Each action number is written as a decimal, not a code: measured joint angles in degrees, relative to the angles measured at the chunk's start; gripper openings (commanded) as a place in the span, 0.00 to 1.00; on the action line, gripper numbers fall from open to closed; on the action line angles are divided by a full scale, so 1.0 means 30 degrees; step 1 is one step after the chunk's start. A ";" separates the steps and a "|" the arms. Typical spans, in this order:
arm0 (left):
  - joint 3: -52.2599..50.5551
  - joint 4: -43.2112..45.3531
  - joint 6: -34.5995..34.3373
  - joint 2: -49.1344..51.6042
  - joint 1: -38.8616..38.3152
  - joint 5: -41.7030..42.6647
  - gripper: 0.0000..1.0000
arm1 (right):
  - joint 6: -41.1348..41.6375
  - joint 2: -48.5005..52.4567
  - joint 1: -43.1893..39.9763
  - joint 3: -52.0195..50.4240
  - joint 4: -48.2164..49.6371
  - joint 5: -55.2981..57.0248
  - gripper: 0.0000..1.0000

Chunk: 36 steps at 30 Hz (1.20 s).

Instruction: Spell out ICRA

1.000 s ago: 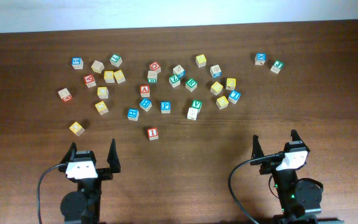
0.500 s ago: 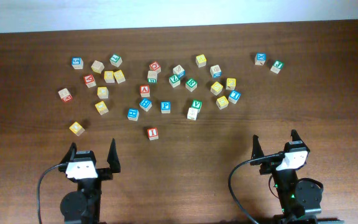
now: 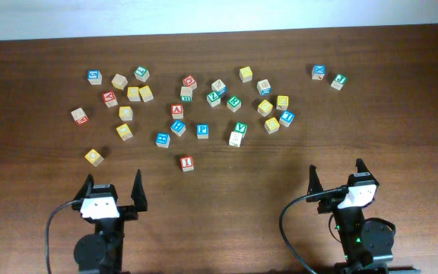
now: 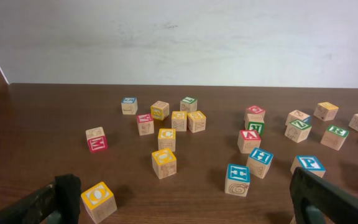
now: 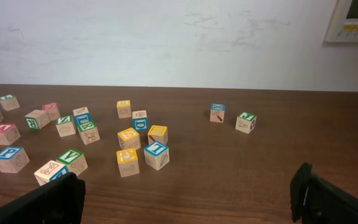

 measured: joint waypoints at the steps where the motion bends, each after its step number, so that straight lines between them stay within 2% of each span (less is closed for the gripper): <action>1: 0.0000 0.0000 0.0000 0.0007 0.0000 0.0000 0.99 | 0.0000 0.0000 0.0000 0.0000 0.0000 0.0000 0.98; 6: 0.0000 0.0000 0.0000 0.0007 0.0000 0.0000 0.99 | 0.0015 0.0000 0.0000 0.0000 0.0000 0.0000 0.98; 8: -0.0022 0.0444 -0.0073 0.0007 0.0000 0.1304 0.99 | 0.0007 0.0000 0.0000 0.0000 0.0000 0.0000 0.98; 11: -0.0022 0.3104 -0.0175 -0.0007 -0.0036 0.7060 0.99 | 0.0007 0.0000 0.0000 0.0000 0.0000 0.0000 0.98; 13: -0.0022 0.6506 -0.0634 0.0058 -0.0051 1.1111 0.99 | 0.0000 -0.0007 0.0000 0.0000 0.0015 0.0007 0.98; 15: -0.0022 1.0346 -0.1778 -0.0015 -0.0066 1.3158 0.99 | 0.0000 -0.0022 0.0000 0.0000 0.0000 0.0051 0.98; 17: 0.0000 1.4724 -0.3577 -0.0051 -0.0066 1.3763 0.99 | 0.0000 -0.0029 0.0000 0.0000 -0.0007 0.0066 0.98; 20: 0.0787 1.5569 -0.5960 -0.0066 -0.0066 1.2284 0.99 | 0.0000 -0.0022 0.0000 0.0000 -0.0007 0.0066 0.98; 21: 0.1938 1.5052 -0.6404 -0.0051 -0.0066 1.1861 0.99 | 0.0000 -0.0036 0.0000 0.0000 -0.0007 0.0066 0.98; 23: 0.3650 1.2014 -0.6470 0.0262 -0.0080 1.1417 0.99 | -0.0007 -0.0058 0.0000 0.0000 0.0015 0.0066 0.98; 27: 0.9479 0.8648 -0.5697 0.3504 -0.0073 1.0775 0.99 | 0.0007 -0.0073 0.0000 0.0000 -0.0015 0.0066 0.98; 29: 1.2845 0.3672 -0.5450 0.5836 -0.0080 1.0812 0.99 | 0.0007 -0.0044 0.0000 0.0000 -0.0044 0.0066 0.98; 31: 1.7260 -0.3672 -0.4517 0.9704 -0.0080 1.0943 0.99 | 0.0007 -0.0036 0.0000 0.0000 -0.0036 0.0080 0.98; 33: 1.9875 -0.7308 -0.3366 1.2626 -0.0066 1.1817 0.99 | 0.0007 -0.0051 0.0000 0.0000 -0.0029 0.0131 0.98; 34: 2.1573 -0.8757 -0.2754 1.4790 -0.0051 1.3398 0.99 | 0.0007 -0.0058 0.0000 0.0000 -0.0022 0.0131 0.98; 36: 2.2447 -0.9027 -0.2142 1.7085 -0.0051 1.6968 0.99 | 0.0000 -0.0058 0.0000 0.0000 -0.0029 0.0138 0.98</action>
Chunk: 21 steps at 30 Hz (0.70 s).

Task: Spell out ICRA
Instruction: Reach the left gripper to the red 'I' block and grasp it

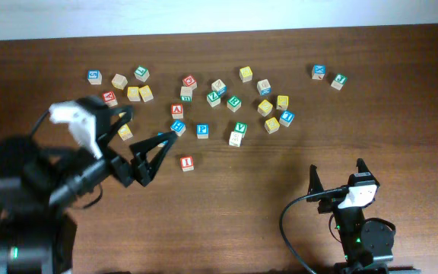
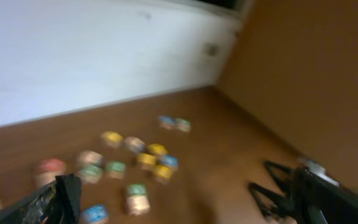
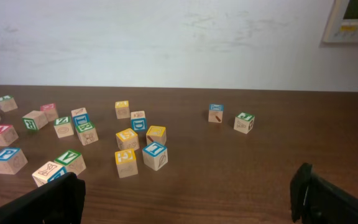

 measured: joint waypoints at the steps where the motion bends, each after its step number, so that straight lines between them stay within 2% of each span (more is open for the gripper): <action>1: 0.0095 0.0306 0.0160 0.0772 -0.0022 0.1639 0.99 | 0.0007 0.0000 0.0000 0.0000 0.0000 -0.0007 0.98; 3: 0.0175 0.0393 -0.0109 0.1916 -0.0022 0.3235 0.99 | 0.0000 0.0000 0.0000 0.0000 0.0000 -0.0007 0.98; 6: 0.0372 0.0153 -0.1362 0.3038 -0.0087 0.2681 0.99 | 0.0007 0.0000 0.0000 0.0000 0.0000 0.0000 0.98; 9: 0.1610 -0.2142 -0.1654 0.3789 -0.0546 0.0699 0.99 | 0.0000 0.0000 0.0000 0.0000 0.0000 -0.0007 0.98; 11: 0.4138 -0.7512 -0.0845 0.5115 -0.1632 -0.2732 0.99 | 0.0007 0.0000 0.0000 0.0000 0.0007 0.0000 0.98; 14: 0.6229 -1.1140 0.0080 0.7227 -0.3337 -0.7898 0.99 | 0.0000 0.0000 0.0000 0.0000 0.0000 0.0000 0.98; 16: 0.6317 -1.1526 0.0284 0.7912 -0.3876 -0.9129 0.99 | 0.0000 0.0000 0.0000 0.0000 0.0000 -0.0007 0.98; 21: 0.6317 -1.2582 0.0408 0.8378 -0.4379 -0.9559 0.99 | -0.0007 0.0000 0.0000 0.0000 0.0000 -0.0007 0.98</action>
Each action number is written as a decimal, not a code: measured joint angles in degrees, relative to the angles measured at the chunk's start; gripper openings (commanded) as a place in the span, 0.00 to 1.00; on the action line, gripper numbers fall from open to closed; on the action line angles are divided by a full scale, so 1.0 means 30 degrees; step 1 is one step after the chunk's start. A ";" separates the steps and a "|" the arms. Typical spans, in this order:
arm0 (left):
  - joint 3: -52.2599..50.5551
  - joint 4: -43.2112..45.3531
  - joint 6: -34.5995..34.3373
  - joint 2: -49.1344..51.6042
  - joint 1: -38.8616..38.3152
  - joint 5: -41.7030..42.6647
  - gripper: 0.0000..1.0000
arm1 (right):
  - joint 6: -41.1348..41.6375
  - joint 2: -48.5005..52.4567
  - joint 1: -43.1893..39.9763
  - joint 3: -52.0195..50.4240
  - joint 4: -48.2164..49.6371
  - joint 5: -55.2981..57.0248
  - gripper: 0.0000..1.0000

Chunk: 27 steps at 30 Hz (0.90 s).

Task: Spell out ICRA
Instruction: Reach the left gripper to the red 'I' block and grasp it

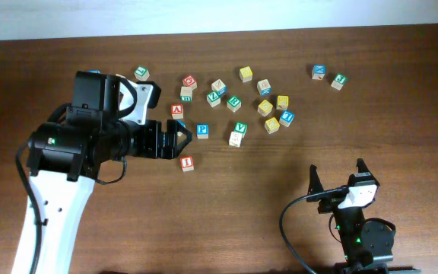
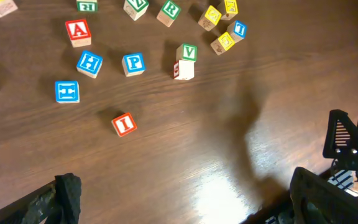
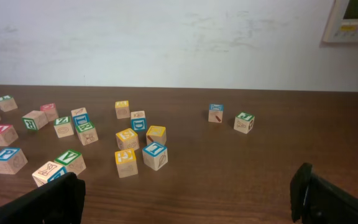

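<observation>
The red I block (image 1: pixel 186 163) (image 2: pixel 123 124) lies alone, nearer the front than the scattered blocks. A red A (image 1: pixel 176 110) (image 2: pixel 78 29), a green R (image 1: pixel 234 103) (image 2: pixel 168 9) and a blue P (image 2: pixel 133 63) lie among them. I cannot pick out a C block. My left gripper (image 1: pixel 172 141) (image 2: pixel 188 196) hangs open high over the table, pointing down, just behind and left of the I. My right gripper (image 1: pixel 334 176) (image 3: pixel 185 199) rests open and empty at the front right.
Several more letter blocks are spread across the back of the table (image 1: pixel 280 167), among them a green V (image 2: pixel 188 52) and a blue H (image 2: pixel 89 63). Two blocks (image 1: pixel 328 75) sit apart at the back right. The left arm covers blocks at the back left.
My left arm has swung right, and its gripper now points straight down over the blocks near the I. Its camera was looking across the room and now looks at the tabletop. No block has moved.
Both grippers first rested open at the table's front edge. The left arm was then raised over the left side with its gripper tilted sideways. Now it hangs open above the I block. The right arm has stayed at rest throughout.
</observation>
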 measured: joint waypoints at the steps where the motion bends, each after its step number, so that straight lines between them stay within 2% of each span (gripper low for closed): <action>1: 0.0007 -0.0080 -0.0284 0.0000 0.0000 -0.0022 0.99 | 0.0007 0.0000 0.0000 0.0000 0.0000 0.0000 0.98; 5: 0.0160 -0.1836 -0.1020 0.0648 0.0000 -0.0867 0.99 | 0.0007 0.0000 0.0000 0.0000 0.0000 0.0000 0.98; 10: 0.0226 -0.4167 -0.2149 0.3060 0.0000 -0.2492 0.99 | 0.0015 0.0000 0.0000 0.0000 0.0000 0.0000 0.98; 14: 0.0095 -0.4102 -0.2368 0.4175 -0.0474 -0.2710 0.99 | 0.0007 0.0000 0.0000 0.0000 0.0000 0.0000 0.98; 16: -0.0430 -0.3621 -0.2769 0.4415 -0.1166 -0.3220 0.99 | 0.0022 0.0000 0.0000 0.0000 0.0000 0.0000 0.98; 21: -0.2907 -0.1173 -0.6047 0.4714 -0.2783 -0.6965 0.99 | 0.0000 0.0000 0.0000 0.0000 0.0000 0.0000 0.99; 27: -0.5603 0.2331 -0.8641 0.4794 -0.2805 -0.7694 0.99 | 0.0007 0.0000 0.0000 0.0000 0.0007 0.0007 0.98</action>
